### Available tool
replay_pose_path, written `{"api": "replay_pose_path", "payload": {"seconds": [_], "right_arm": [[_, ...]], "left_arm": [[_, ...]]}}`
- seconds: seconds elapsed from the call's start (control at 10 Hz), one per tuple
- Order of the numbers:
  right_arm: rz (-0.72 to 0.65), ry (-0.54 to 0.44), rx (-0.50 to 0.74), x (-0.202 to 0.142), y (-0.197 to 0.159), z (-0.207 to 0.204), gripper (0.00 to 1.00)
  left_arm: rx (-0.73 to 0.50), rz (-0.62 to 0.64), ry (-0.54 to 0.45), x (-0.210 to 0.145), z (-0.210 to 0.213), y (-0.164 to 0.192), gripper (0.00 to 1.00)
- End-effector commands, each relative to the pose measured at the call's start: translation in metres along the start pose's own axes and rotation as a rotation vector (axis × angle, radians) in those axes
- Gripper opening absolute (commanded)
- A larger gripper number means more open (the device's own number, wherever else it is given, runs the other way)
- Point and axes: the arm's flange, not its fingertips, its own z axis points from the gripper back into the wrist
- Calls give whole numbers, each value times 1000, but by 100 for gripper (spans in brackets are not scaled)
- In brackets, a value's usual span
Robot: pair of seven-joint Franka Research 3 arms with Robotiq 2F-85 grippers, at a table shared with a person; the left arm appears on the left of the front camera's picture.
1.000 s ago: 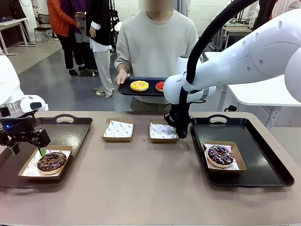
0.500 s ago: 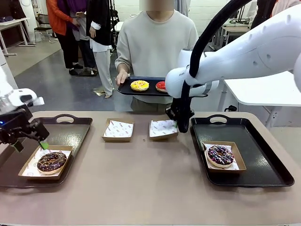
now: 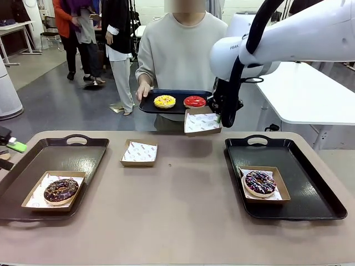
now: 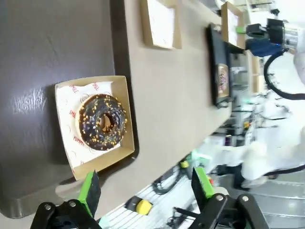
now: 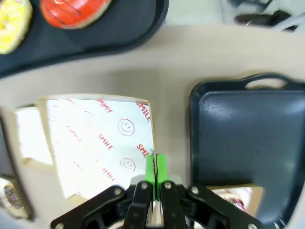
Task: Individually package the donuts and arrange them on the tray.
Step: Place the picked Paper togo box on the Handle tray while simultaneously picking up another Paper togo box from the table with the other hand.
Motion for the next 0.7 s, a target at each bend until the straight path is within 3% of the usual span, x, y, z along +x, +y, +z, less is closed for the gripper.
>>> {"api": "replay_pose_path", "payload": {"seconds": [0.0, 0.3, 0.6], "right_arm": [[3, 35, 23, 9, 8, 10, 0], [-5, 42, 19, 15, 15, 11, 0], [-14, 41, 29, 18, 21, 9, 0]], "left_arm": [[-138, 63, -12, 11, 14, 39, 100], [-279, 157, -131, -2, 39, 89, 100], [-326, 196, -193, -21, 55, 116, 100]]}}
